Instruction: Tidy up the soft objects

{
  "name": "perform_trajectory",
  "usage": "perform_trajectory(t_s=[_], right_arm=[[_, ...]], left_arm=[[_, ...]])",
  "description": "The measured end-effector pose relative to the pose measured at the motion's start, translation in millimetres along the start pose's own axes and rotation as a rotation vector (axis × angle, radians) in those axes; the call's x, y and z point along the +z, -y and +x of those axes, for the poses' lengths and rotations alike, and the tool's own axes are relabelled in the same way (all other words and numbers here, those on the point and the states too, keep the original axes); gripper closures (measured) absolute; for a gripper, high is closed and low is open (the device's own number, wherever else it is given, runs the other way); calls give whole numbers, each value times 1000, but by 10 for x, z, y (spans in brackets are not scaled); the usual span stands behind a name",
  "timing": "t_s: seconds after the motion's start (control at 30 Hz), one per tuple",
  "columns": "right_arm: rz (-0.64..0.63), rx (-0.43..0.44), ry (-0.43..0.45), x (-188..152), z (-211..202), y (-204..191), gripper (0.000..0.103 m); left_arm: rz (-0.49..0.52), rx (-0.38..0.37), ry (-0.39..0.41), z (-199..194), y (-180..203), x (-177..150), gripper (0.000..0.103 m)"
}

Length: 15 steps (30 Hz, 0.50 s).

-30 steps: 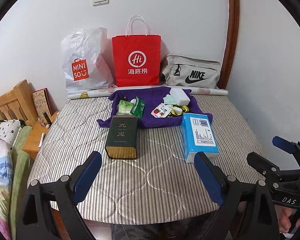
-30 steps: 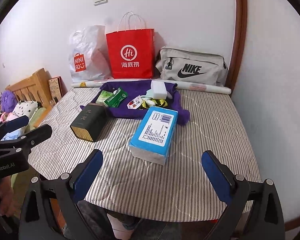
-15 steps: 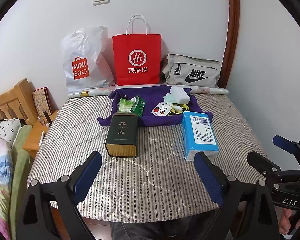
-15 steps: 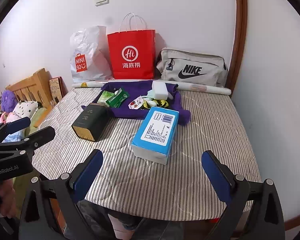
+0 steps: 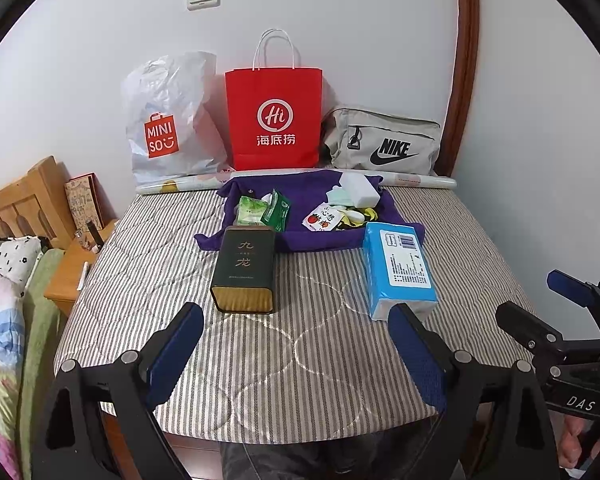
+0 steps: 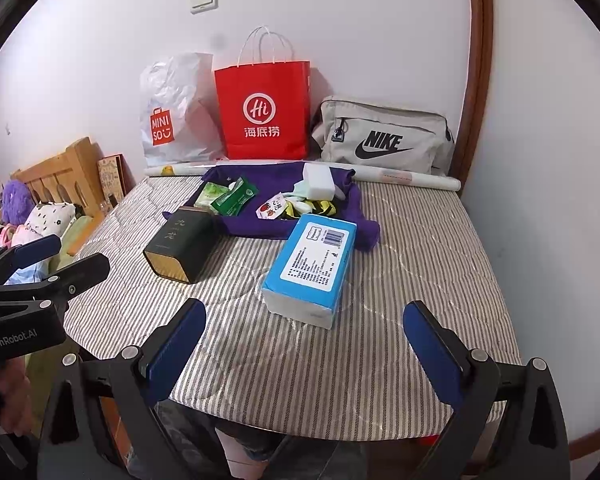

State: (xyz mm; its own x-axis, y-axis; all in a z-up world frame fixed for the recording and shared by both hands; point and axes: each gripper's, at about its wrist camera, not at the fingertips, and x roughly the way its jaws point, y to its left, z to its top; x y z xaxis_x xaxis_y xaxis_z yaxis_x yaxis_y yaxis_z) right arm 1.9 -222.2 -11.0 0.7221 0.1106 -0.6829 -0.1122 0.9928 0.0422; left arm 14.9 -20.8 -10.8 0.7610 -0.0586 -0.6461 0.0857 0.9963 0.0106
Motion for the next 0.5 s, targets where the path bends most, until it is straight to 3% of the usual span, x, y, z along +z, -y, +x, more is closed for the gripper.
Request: perform_trajectory(t_s=[0.5], right_arm=[[-1, 5, 10, 0, -47, 4, 5]], left_arm=[[0, -1, 2, -13, 5, -11, 9]])
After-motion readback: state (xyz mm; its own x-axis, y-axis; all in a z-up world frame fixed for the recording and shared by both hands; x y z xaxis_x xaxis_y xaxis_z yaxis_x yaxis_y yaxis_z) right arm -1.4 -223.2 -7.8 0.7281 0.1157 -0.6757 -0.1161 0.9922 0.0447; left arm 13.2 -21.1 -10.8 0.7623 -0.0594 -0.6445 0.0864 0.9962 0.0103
